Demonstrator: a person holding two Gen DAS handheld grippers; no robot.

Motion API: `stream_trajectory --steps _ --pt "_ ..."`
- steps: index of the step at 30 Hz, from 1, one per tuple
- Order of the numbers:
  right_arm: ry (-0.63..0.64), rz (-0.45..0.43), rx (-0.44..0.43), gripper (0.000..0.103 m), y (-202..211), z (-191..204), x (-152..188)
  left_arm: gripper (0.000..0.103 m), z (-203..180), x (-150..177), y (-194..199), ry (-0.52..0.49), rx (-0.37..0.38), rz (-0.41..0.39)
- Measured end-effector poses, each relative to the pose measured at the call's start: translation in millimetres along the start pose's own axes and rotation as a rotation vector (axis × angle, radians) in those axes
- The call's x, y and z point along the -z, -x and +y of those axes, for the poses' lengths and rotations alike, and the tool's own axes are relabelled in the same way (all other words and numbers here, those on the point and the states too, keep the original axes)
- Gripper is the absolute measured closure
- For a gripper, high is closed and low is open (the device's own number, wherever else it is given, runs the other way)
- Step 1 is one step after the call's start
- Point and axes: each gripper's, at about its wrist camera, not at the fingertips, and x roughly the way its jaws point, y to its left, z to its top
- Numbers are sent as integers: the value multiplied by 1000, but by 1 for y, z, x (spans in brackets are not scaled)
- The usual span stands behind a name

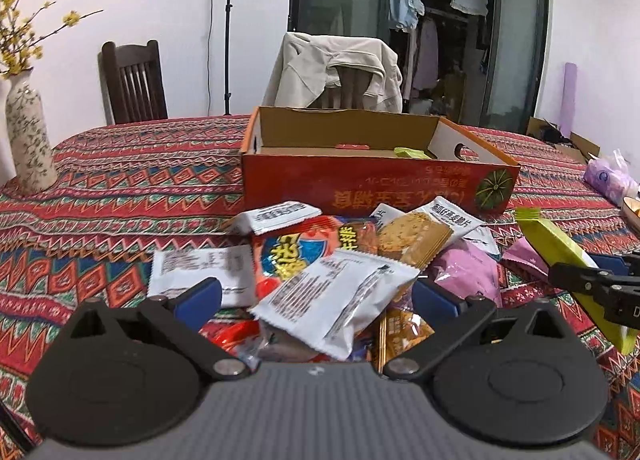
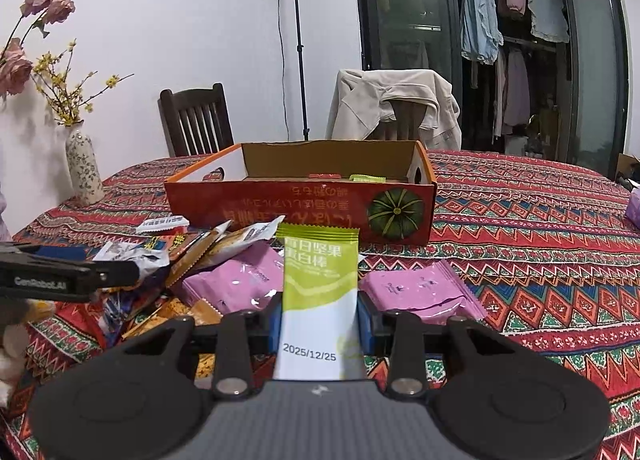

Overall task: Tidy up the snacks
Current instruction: 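Grasp another green-and-white bar with the right tool while the left tool grasps a white printed packet, then lift both held snacks and carry them over the orange box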

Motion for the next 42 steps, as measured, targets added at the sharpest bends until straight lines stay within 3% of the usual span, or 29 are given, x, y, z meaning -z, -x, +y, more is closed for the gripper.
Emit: stream_trajectory --steps 7,10,13,19,26,42 --pt "2 10 -9 68 -4 -1 1 1 -4 -5 -17 -15 1 19" --pt "3 12 -10 68 -5 -2 1 14 -4 -5 -23 -20 13 39" --pt "0 15 -9 68 -7 -3 1 16 -1 -4 -25 -14 8 50" --pt "1 21 -19 68 -9 -2 1 34 4 -3 -22 1 -4 47" --pt "1 19 -15 68 -7 -1 1 46 14 -4 -16 32 2 41" --pt "10 -30 -6 68 7 2 -8 48 17 -12 4 51 4 -22"
